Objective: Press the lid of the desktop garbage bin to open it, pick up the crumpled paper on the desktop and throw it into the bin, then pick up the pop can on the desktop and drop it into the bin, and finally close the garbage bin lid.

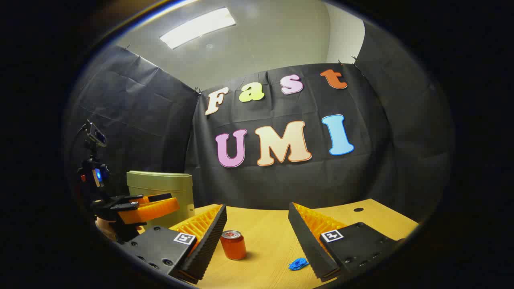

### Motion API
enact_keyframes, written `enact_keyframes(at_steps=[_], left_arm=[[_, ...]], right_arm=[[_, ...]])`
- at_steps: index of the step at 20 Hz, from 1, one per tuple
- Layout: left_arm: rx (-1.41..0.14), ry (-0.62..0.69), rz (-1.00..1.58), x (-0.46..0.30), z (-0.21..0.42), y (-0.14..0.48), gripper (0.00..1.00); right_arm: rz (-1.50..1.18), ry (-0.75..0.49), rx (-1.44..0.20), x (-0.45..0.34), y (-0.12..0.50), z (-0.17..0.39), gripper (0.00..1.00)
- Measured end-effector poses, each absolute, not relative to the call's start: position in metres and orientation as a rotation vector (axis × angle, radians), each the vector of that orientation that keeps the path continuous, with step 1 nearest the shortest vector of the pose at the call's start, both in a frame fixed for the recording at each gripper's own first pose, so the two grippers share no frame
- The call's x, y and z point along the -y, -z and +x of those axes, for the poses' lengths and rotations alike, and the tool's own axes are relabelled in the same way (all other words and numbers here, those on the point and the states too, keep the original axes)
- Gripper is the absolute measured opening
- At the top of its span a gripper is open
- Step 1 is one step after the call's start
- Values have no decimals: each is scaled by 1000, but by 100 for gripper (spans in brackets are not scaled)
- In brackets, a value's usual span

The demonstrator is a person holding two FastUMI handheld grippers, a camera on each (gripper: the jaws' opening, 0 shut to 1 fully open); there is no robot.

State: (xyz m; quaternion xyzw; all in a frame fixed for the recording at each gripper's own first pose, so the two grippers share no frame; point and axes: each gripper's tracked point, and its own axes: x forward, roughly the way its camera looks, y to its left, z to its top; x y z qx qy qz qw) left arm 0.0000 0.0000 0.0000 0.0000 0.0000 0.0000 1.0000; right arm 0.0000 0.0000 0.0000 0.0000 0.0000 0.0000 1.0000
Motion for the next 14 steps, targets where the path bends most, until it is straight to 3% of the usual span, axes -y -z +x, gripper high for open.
enact_keyframes(at_steps=[14], left_arm=[[-13,-2,2,0,0,3,94]], right_arm=[[-5,2,-12,-1,2,0,97]])
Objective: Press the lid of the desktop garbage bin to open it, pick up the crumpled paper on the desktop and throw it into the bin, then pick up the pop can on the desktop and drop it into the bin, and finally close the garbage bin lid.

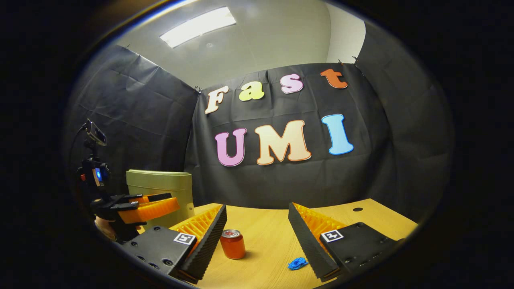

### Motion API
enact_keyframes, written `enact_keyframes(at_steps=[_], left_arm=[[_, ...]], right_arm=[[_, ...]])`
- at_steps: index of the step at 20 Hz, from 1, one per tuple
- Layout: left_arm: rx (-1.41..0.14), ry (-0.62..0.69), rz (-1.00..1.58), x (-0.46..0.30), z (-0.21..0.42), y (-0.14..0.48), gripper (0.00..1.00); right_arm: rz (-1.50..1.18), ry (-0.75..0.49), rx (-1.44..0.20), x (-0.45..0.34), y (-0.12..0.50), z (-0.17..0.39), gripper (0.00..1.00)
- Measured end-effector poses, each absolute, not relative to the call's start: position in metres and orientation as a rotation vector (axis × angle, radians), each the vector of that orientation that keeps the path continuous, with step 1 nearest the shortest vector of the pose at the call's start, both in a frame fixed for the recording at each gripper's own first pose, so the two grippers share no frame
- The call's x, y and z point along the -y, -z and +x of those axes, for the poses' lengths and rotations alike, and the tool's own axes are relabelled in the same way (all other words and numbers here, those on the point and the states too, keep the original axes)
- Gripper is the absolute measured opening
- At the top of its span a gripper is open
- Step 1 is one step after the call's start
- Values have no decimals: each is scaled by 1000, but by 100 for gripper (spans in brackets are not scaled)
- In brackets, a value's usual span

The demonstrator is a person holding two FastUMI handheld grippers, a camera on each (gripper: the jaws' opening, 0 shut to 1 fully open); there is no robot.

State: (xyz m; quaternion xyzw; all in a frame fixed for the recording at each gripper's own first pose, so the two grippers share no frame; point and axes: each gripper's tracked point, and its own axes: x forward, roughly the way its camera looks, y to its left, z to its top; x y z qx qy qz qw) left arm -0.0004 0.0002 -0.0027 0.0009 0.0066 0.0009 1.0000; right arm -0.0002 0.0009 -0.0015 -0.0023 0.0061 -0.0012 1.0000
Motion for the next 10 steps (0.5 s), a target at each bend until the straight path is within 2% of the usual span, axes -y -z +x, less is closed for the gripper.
enact_keyframes(at_steps=[10], left_arm=[[-18,3,-2,1,0,4,94]], right_arm=[[-16,-6,-25,-3,4,2,97]])
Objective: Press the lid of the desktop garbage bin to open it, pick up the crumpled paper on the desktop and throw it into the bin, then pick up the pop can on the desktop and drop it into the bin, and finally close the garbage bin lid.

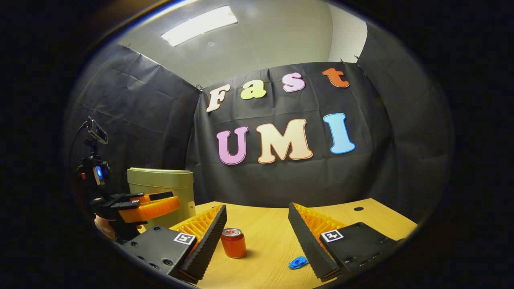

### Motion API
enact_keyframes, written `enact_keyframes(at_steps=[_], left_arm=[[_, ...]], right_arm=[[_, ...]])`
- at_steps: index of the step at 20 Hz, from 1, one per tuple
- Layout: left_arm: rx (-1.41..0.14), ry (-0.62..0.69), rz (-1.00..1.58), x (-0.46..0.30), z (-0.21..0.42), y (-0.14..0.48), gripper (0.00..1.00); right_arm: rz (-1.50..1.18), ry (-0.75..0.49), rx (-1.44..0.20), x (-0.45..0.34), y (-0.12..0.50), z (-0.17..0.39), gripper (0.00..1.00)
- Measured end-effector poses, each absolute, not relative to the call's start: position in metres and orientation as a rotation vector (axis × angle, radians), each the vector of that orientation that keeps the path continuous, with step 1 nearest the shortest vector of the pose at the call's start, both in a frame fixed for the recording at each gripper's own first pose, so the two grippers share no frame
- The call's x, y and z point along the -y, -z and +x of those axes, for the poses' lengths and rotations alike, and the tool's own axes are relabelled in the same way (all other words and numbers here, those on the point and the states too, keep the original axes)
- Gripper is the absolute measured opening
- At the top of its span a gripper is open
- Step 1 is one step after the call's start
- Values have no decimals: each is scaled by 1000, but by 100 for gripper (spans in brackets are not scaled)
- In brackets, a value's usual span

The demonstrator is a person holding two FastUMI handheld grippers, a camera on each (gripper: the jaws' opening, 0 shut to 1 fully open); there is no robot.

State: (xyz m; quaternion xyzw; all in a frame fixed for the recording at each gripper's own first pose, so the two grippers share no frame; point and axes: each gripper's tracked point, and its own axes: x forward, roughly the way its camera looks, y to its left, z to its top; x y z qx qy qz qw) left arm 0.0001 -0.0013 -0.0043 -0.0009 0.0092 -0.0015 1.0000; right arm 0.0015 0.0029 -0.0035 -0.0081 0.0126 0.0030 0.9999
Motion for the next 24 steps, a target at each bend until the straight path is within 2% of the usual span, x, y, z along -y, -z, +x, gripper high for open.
enact_keyframes(at_steps=[12,14,17,20,23,24], left_arm=[[-26,28,9,10,-1,6,94],[-23,28,12,10,-1,4,84],[-4,38,18,14,-2,-3,58],[3,41,46,16,-3,-6,49],[-4,37,36,14,-2,-4,29],[-11,35,30,14,-2,-2,27]], right_arm=[[-14,-3,-16,-1,-1,0,97],[-19,-2,-15,-2,1,-1,97],[-24,-3,-14,-3,0,0,97],[-26,-4,-17,-5,3,1,97],[-28,-6,-17,-5,2,2,97],[-30,-5,-15,-5,2,1,97]])
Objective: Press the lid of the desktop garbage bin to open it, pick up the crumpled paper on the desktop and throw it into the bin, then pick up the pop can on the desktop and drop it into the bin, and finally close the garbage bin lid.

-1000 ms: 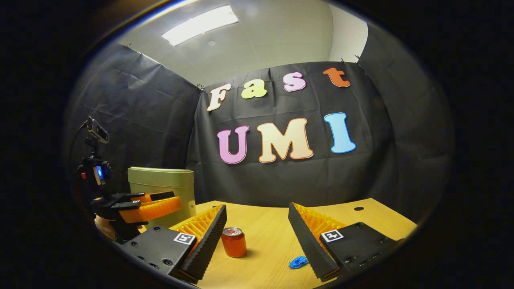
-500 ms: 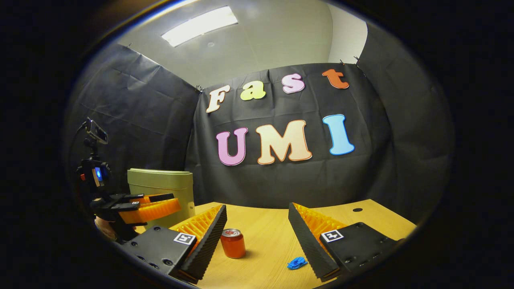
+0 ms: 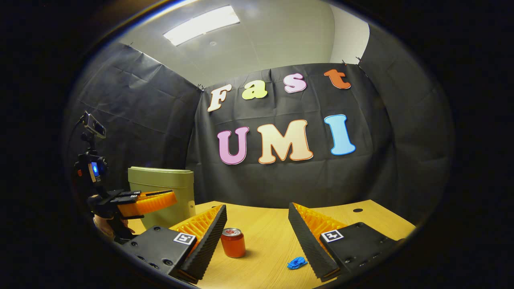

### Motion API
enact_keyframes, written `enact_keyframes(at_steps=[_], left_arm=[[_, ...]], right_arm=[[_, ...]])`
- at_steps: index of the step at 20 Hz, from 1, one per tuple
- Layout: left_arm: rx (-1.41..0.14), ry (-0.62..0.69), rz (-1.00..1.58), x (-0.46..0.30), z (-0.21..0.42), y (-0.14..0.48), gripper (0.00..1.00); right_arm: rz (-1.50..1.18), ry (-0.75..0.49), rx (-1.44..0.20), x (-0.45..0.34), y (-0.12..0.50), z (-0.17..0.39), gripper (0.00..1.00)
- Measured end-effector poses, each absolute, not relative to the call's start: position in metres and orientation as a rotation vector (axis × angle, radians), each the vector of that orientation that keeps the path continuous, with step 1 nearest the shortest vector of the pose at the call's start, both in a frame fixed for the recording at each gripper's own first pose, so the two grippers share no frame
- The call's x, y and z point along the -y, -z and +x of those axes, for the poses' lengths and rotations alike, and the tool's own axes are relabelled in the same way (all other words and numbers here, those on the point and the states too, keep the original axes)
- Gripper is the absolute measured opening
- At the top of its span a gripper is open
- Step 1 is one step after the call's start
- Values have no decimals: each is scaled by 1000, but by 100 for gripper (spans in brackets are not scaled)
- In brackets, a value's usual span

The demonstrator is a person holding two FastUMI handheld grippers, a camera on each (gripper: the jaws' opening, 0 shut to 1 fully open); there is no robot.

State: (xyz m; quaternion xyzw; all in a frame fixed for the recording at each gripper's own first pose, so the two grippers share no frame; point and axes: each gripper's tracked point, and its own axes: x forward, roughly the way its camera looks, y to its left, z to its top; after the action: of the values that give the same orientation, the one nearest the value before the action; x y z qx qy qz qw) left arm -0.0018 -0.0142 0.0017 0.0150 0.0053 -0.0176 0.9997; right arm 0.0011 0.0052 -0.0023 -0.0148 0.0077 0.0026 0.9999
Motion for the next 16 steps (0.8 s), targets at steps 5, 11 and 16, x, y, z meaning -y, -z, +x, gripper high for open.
enact_keyframes(at_steps=[5,11,16], left_arm=[[-36,37,18,12,0,5,9],[-52,20,10,8,-2,3,0],[16,-54,69,-19,-6,-40,0]], right_arm=[[-30,-2,-8,-4,1,1,97],[-25,-3,-15,-5,5,1,97],[-13,-7,-22,-6,7,3,97]])
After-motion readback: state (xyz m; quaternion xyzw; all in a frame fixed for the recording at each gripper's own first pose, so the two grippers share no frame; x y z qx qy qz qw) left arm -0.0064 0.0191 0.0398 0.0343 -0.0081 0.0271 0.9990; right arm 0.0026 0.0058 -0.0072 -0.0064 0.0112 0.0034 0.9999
